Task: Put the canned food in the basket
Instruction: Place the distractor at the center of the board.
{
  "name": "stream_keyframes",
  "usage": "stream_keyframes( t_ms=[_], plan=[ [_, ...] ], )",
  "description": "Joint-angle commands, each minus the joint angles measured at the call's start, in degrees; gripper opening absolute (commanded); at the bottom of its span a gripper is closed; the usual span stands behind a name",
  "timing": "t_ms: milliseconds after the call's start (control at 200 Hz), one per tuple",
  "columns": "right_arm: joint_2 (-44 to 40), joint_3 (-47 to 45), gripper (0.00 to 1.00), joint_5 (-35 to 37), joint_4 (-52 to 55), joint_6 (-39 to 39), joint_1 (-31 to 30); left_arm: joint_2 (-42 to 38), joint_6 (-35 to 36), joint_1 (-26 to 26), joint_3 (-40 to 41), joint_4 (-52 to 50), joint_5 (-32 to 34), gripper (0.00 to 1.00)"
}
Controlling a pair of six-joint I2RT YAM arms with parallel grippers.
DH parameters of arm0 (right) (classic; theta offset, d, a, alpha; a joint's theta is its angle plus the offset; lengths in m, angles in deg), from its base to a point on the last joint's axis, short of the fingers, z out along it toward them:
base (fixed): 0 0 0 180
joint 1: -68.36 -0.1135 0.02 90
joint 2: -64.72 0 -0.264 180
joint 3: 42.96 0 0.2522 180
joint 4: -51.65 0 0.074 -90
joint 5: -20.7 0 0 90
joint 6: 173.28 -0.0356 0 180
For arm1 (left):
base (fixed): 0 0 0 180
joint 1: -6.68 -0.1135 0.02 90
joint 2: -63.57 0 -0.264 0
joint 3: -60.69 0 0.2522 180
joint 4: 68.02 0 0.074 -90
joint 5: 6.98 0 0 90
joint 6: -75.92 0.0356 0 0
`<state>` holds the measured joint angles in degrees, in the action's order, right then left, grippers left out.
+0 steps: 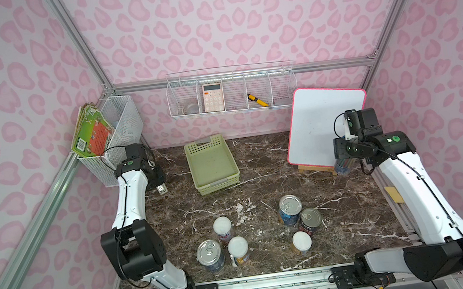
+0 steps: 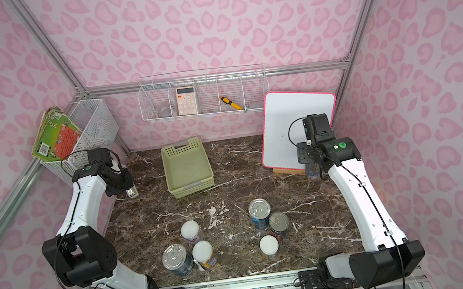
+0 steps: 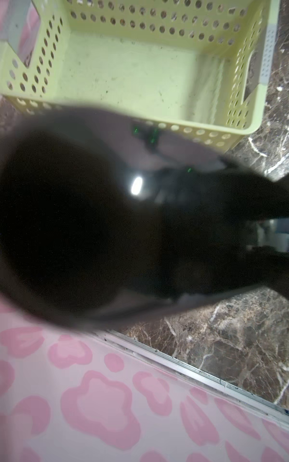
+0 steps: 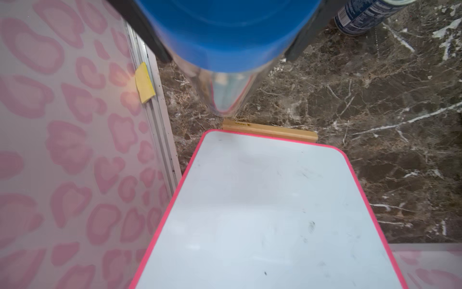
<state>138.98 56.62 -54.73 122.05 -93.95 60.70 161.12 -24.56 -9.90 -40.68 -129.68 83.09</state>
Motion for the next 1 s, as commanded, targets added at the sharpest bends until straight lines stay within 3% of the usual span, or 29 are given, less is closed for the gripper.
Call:
stream_keyframes(
  t_ms=[0, 255, 420, 735, 995],
  plan=[
    [-1.85, -4.25, 0.43, -3.06, -4.44, 1.07, 3.59, 4.23, 0.48, -0.31, -1.54, 0.90, -0.47, 0.00],
    [-3.80, -16.51, 0.43, -7.70, -11.32, 1.54, 13.02, 9.97, 1.15, -0.41, -2.00, 2.73, 2.54, 0.00],
    [-2.46, -18.58, 0.44, -7.01, -13.82, 0.86, 14.56, 10.41, 1.99, -0.39, -2.16, 4.00, 1.93, 0.00],
    [-2.19, -22.99, 0.46, -5.07, -19.26, -1.72, 17.37, 22.58, 2.08, -0.39, -15.47, -6.48, -2.38, 0.08],
    [-1.23, -23.77, 0.46, -4.67, -19.73, -1.80, 17.59, 27.01, 0.79, -0.35, -13.54, -5.19, -0.67, 0.10]
  ],
)
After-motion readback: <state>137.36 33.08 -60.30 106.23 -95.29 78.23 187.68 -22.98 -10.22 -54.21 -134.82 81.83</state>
